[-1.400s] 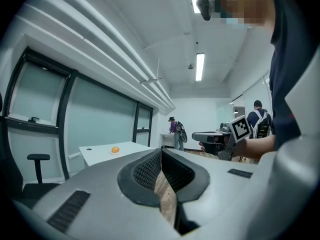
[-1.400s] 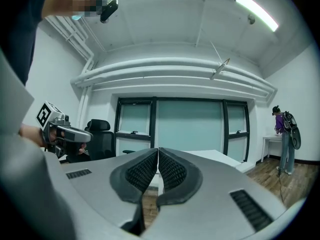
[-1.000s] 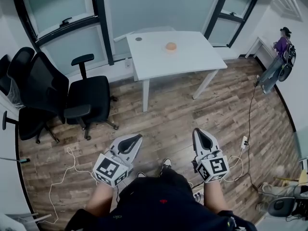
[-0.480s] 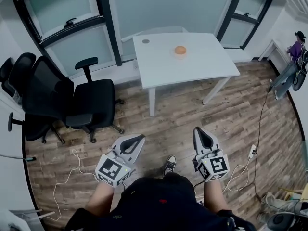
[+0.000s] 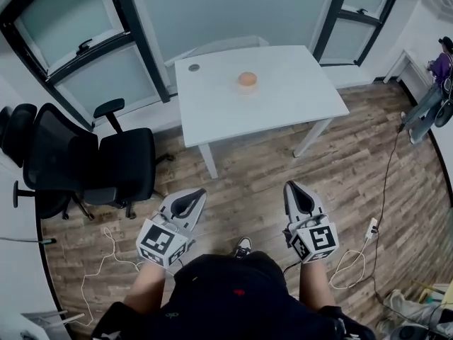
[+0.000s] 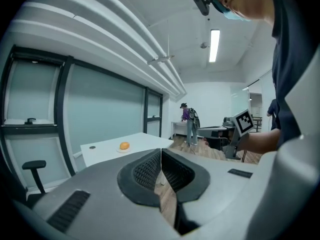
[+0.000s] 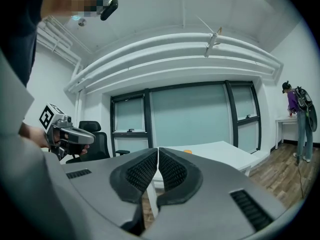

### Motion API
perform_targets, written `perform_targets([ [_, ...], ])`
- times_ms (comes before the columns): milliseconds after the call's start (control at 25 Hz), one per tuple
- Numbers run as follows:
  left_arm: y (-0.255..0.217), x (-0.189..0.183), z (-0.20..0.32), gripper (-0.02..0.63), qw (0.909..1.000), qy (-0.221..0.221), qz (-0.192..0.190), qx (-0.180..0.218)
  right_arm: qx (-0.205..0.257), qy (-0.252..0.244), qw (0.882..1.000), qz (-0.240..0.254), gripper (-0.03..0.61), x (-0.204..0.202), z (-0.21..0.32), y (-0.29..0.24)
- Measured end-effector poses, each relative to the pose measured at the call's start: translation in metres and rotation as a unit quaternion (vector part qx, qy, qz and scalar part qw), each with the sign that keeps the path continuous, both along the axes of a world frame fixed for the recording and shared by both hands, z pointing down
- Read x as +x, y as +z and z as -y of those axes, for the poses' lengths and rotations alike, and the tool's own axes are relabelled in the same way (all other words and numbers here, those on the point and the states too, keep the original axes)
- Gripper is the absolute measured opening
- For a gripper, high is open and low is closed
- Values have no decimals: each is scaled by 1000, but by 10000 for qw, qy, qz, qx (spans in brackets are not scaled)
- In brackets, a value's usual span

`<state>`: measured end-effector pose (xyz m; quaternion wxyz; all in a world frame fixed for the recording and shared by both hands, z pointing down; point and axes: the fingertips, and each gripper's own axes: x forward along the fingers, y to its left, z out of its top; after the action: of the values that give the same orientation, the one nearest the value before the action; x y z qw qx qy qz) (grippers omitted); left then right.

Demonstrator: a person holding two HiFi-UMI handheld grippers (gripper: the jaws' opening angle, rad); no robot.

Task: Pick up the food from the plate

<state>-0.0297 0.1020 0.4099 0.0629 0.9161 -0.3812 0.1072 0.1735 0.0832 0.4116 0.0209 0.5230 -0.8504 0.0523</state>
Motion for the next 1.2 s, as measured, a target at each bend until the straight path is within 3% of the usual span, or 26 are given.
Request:
perform_targets([
  [440, -7, 60, 85, 23, 9998, -162, 37, 99, -37, -58, 9999, 88, 25, 68, 81, 9],
  [800, 7, 64, 148, 23, 9999, -59, -143, -10, -186, -5, 9998, -68, 25, 73, 133, 22],
  [1200, 7, 53, 271, 23, 9991, 249, -322, -90, -272, 311, 9989, -235, 25, 60, 239, 18],
])
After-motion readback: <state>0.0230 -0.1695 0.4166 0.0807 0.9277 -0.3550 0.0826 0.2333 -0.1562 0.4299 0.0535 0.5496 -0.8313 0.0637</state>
